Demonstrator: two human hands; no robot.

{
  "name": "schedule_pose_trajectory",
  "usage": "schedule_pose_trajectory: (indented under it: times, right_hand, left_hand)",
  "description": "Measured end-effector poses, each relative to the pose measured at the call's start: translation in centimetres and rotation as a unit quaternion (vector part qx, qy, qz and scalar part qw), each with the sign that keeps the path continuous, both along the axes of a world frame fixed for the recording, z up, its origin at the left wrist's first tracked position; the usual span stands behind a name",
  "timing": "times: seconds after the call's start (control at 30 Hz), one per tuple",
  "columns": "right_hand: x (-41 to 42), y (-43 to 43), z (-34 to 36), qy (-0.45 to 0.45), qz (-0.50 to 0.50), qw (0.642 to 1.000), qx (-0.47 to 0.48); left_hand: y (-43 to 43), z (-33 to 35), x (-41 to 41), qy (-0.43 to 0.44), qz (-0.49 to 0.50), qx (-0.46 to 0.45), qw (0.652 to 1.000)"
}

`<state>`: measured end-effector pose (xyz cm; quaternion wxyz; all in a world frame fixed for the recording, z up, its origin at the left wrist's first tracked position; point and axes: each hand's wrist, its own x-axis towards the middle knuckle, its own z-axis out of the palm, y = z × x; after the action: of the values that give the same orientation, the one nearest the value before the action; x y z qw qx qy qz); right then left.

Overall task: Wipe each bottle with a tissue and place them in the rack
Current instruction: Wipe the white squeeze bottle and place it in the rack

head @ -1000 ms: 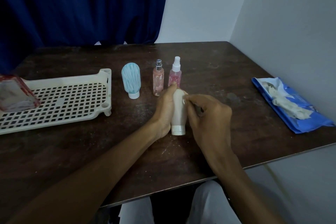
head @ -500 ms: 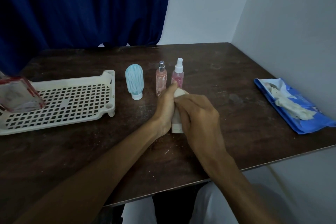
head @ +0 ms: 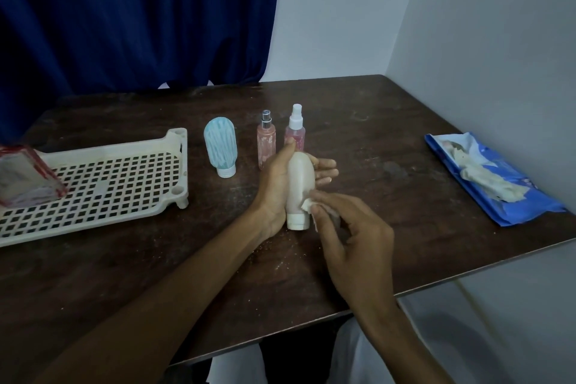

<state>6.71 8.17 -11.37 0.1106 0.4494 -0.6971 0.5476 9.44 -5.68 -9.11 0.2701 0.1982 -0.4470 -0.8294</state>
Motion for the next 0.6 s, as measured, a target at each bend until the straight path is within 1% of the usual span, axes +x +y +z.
schedule_pose_trajectory:
  times: [0.07,0.13,0.2,0.27,0.33,0.5,0.53,0.6]
  right_hand:
    - [0.1,-0.1,-0.3,0.013,-0.006,1.0,0.006]
    - [0.1,-0.2,-0.6,0.028,-0.018,0.999,0.002]
    - [0.0,-0.3,-0.8,0.039,-0.026,0.999,-0.001]
    - [0.0,-0.4,-0.9,0.047,-0.034,0.998,0.0]
    - [0.1,-0.4,-1.1,0.061,-0.04,0.997,0.0]
    - [0.2,-0.4,-1.1,0.075,-0.036,0.996,-0.011]
    - [0.2,-0.3,-1.1,0.073,-0.034,0.997,-0.016]
    - [0.2,-0.2,-1.0,0.071,-0.032,0.997,-0.021]
  left_hand:
    - [0.0,-0.2,-0.1,-0.017,0.023,-0.058,0.998]
    - [0.1,-0.1,0.0,-0.054,0.045,-0.114,0.991]
    - [0.2,0.1,0.1,-0.089,0.05,-0.149,0.984]
    - [0.1,0.1,0.2,-0.103,0.049,-0.166,0.98]
    - [0.3,0.0,0.2,-0.11,0.069,-0.18,0.975]
    - [0.9,-0.6,-0.1,-0.12,0.185,-0.224,0.949]
    - [0.7,-0.7,-0.1,-0.116,0.19,-0.223,0.949]
    - [0.6,-0.4,0.0,-0.086,0.18,-0.173,0.964]
